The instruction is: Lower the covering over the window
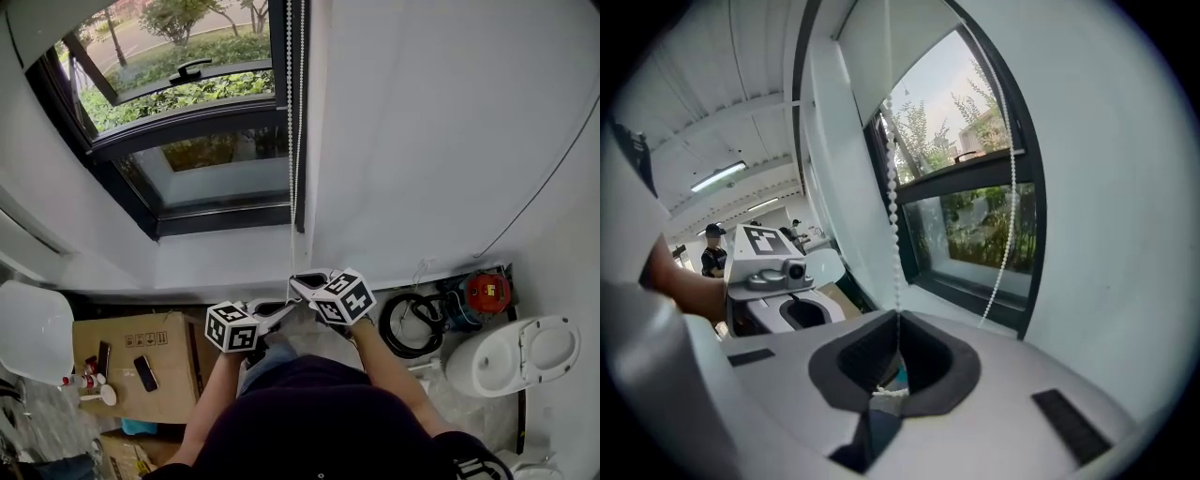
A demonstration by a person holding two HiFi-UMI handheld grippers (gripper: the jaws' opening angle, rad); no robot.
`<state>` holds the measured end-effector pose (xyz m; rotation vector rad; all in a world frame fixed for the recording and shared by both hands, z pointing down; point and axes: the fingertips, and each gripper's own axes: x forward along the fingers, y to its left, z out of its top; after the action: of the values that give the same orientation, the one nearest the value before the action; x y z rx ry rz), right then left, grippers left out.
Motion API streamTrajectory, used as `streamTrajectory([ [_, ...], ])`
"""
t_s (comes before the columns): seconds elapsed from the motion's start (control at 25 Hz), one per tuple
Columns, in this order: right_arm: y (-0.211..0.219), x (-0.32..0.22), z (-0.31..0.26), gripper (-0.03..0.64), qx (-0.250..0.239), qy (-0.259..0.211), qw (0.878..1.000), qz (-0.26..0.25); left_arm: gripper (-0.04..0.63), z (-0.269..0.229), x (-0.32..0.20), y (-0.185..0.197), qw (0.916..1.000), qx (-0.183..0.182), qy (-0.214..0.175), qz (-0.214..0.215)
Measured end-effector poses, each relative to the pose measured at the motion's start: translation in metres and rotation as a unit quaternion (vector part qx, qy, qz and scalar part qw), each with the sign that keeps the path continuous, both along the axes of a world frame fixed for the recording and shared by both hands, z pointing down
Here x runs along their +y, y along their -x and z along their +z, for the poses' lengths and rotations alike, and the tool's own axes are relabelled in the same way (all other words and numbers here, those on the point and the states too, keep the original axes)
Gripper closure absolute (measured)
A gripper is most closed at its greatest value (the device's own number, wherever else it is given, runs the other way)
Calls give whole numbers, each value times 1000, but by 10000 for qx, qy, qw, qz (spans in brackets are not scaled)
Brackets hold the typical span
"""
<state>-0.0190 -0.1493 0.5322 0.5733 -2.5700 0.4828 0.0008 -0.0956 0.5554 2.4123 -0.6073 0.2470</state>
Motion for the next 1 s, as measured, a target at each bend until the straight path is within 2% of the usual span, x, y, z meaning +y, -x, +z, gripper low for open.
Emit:
streamTrajectory([
  [0.16, -2, 0, -1, 600, -11, -9, 10000, 30, 575, 1, -5, 6, 9994, -260, -174, -177],
  [0.32, -3, 0, -1, 600, -38, -6, 10000, 50, 487, -9, -11, 10, 9995, -78, -170, -263],
  [0.44, -2, -1, -1, 600, -23, -14, 10000, 46, 468, -21, -22, 23, 9974, -215, -416, -540],
  [0.6, -2, -2, 0, 601, -18, -17, 10000, 29, 468, -41, -36, 50, 9906, -564, -851, -911],
  [0.8, -1, -3, 0, 600, -20, 0, 10000, 9, 468, -65, -48, 72, 9803, -1044, -1274, -1094],
  [0.88, 0, -2, 0, 600, -21, -10, 10000, 4, 468, -80, -52, 78, 9751, -1048, -1506, -1245],
  [1.0, -1, -3, 1, 601, -25, -10, 10000, 17, 468, -113, -57, 82, 9691, -715, -1868, -1447],
])
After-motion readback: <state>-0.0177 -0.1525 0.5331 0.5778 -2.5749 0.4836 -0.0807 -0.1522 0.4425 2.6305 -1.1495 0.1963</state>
